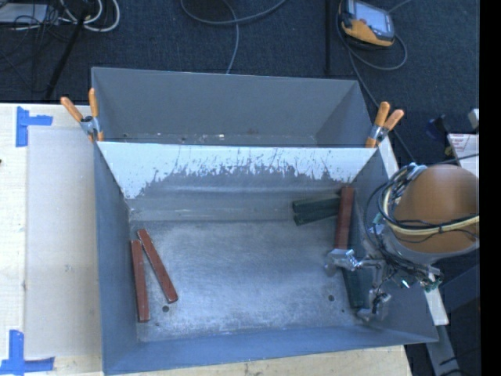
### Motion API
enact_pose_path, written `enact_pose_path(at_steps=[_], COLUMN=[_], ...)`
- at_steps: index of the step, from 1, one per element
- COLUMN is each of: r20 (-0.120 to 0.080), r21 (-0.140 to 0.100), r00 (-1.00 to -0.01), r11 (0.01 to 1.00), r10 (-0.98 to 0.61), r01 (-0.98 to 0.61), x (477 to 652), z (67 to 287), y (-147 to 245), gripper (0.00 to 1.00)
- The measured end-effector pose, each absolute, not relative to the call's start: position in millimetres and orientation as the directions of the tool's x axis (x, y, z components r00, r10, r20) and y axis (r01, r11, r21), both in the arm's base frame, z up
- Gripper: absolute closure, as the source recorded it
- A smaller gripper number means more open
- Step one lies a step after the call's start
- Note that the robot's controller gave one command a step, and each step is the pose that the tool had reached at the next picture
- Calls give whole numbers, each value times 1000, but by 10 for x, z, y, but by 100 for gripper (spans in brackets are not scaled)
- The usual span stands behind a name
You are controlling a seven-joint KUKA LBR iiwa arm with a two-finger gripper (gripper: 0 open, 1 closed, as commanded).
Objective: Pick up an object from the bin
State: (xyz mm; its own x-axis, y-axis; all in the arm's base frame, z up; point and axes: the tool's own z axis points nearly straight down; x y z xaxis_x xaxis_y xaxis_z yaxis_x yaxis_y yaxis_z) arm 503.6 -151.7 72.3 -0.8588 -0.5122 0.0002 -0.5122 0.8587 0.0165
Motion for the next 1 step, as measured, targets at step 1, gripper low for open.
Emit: enact_pose_path(at_steps=[1], r20=[-2], r21=[3], r00=[-889], r11=[889], r10=[-457], r01=[-457], x=[5024], z=[875], y=[-1585], gripper=[0])
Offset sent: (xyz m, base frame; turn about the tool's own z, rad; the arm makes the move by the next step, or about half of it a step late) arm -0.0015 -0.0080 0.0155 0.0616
